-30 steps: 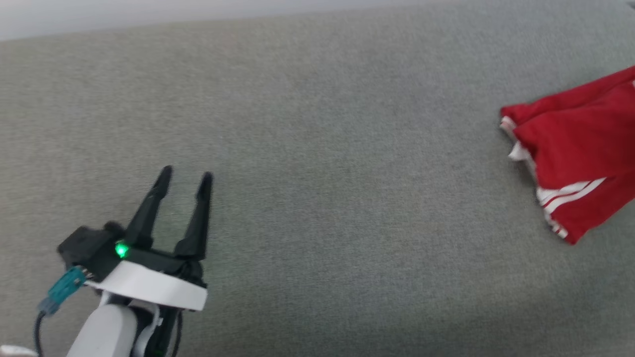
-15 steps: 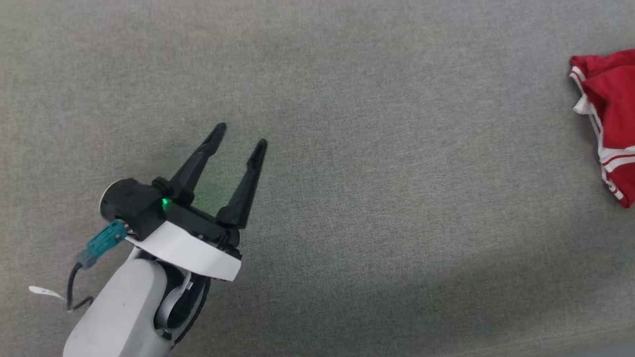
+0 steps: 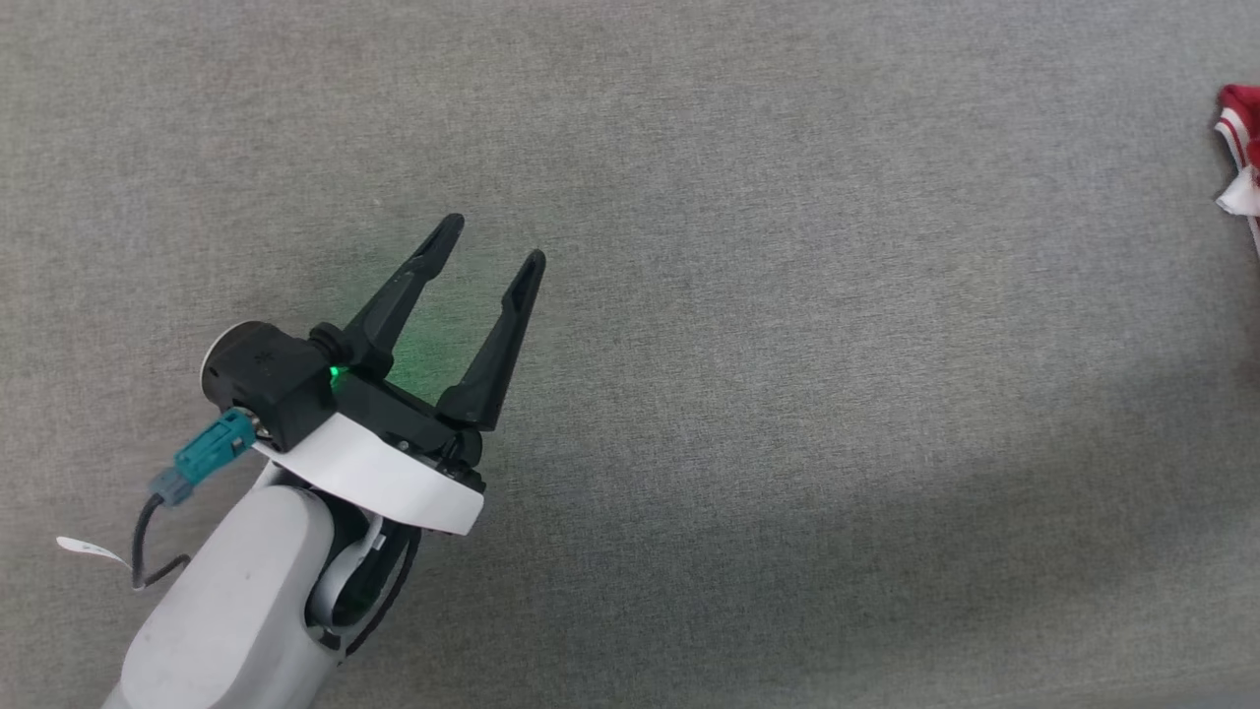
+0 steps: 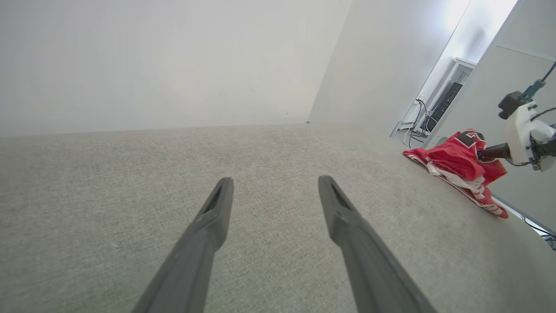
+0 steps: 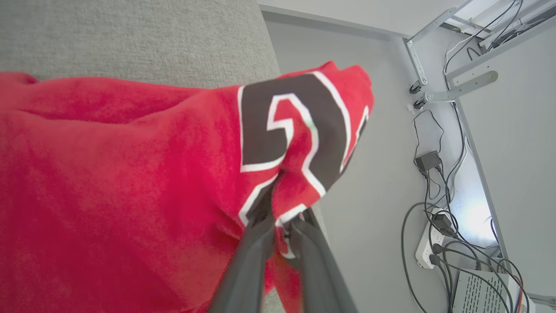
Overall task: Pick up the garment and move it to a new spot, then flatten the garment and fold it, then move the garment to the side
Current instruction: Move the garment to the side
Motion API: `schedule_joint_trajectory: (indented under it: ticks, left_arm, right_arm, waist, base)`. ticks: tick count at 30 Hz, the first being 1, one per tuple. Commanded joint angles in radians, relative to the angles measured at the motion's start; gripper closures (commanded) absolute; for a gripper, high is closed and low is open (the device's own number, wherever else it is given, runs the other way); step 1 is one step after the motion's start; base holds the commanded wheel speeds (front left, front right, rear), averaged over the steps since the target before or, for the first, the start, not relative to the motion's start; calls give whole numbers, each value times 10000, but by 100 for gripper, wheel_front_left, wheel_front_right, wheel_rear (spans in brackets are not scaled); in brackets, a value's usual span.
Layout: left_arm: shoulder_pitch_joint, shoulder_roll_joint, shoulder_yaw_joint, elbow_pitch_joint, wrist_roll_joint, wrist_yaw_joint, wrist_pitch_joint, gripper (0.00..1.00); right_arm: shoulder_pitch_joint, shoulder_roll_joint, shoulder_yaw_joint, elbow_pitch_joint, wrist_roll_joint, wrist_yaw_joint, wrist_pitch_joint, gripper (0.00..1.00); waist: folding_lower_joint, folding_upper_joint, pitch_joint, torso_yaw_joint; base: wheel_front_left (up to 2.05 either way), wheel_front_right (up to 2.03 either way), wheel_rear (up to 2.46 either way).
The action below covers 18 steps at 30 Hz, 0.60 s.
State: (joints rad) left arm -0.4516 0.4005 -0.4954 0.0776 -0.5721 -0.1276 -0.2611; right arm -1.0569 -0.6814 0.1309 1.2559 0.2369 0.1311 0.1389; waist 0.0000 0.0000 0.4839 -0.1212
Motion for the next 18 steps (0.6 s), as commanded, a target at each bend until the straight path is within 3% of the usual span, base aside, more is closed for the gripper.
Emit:
schedule_joint_trajectory:
  ticks: [1, 12, 18]
  left_arm:
    - [-136, 0, 53, -3, -113, -27, -47, 0]
    - [293, -101, 525, -140, -106, -27, -47, 0]
    - [746, -239, 1035, -128, -145, -27, -47, 0]
  right_arm:
    - [-127, 53, -73, 39, -57, -7, -90, 0]
    - [-517, 142, -748, 257, -577, -7, -372, 0]
    - [-525, 942, -693, -21, -384, -7, -973, 0]
  waist:
    - [0, 0, 13, 30]
    - [0, 0, -366, 163]
    - [0, 0, -984, 245]
  base:
    - [0, 0, 0]
    - [0, 0, 0]
    - [0, 0, 0]
